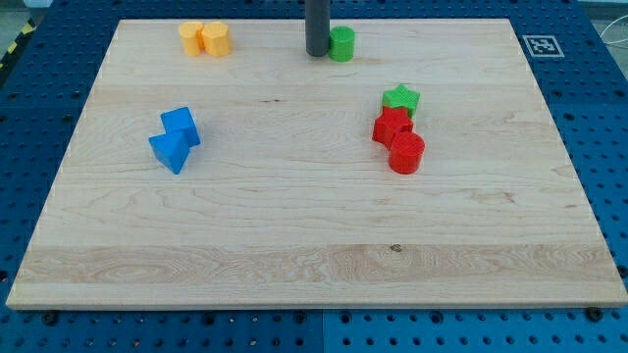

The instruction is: Slide the green circle towards right

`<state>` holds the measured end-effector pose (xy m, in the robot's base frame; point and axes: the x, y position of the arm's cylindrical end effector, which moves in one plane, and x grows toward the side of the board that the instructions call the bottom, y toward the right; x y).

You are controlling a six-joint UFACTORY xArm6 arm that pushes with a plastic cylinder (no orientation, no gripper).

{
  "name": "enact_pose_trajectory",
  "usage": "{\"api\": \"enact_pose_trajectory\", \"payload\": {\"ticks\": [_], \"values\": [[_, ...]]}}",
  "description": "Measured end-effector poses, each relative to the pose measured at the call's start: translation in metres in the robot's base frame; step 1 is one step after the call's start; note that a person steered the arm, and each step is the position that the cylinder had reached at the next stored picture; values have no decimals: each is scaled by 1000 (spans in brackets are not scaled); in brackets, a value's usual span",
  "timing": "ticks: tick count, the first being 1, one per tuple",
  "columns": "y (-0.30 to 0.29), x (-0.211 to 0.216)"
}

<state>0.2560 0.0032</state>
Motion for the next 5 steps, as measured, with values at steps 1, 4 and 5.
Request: {"api": "enact_pose_trajectory", "payload": {"ticks": [1,4,5], "values": [[19,-7],[119,-17],[154,-17]]}}
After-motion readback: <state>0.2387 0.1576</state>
